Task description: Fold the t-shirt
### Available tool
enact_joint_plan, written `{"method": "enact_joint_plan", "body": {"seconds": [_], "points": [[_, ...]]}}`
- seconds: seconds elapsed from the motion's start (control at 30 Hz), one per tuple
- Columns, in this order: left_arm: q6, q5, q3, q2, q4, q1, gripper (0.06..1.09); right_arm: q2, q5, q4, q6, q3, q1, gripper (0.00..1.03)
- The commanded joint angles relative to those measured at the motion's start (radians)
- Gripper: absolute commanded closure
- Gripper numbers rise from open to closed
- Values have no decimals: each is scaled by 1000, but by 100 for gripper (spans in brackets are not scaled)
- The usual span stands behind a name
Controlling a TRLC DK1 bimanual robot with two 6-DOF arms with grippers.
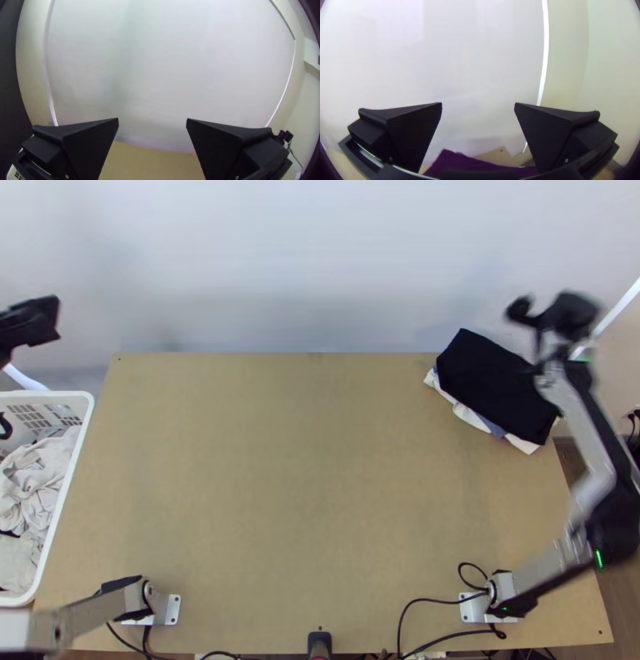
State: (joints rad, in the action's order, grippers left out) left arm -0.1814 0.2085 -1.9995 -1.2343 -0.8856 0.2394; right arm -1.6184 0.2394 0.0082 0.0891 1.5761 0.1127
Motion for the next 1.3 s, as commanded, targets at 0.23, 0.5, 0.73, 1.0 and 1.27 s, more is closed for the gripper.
{"method": "enact_joint_plan", "body": {"seconds": [0.23,0.5,0.73,1.0,1.27], "points": [[19,-178,501,322,559,78,10,497,-115,-114,-20,59,-1,5],[8,-222,952,651,961,250,10,881,-117,-86,-19,-185,-33,4],[34,-222,1271,860,1019,244,10,1250,-155,144,-124,-725,-108,4],[82,-224,1610,1047,1048,216,10,1483,-155,288,-106,-1243,-145,4],[171,-225,1837,1237,1010,213,10,1597,-146,314,-121,-1512,-162,4]]}}
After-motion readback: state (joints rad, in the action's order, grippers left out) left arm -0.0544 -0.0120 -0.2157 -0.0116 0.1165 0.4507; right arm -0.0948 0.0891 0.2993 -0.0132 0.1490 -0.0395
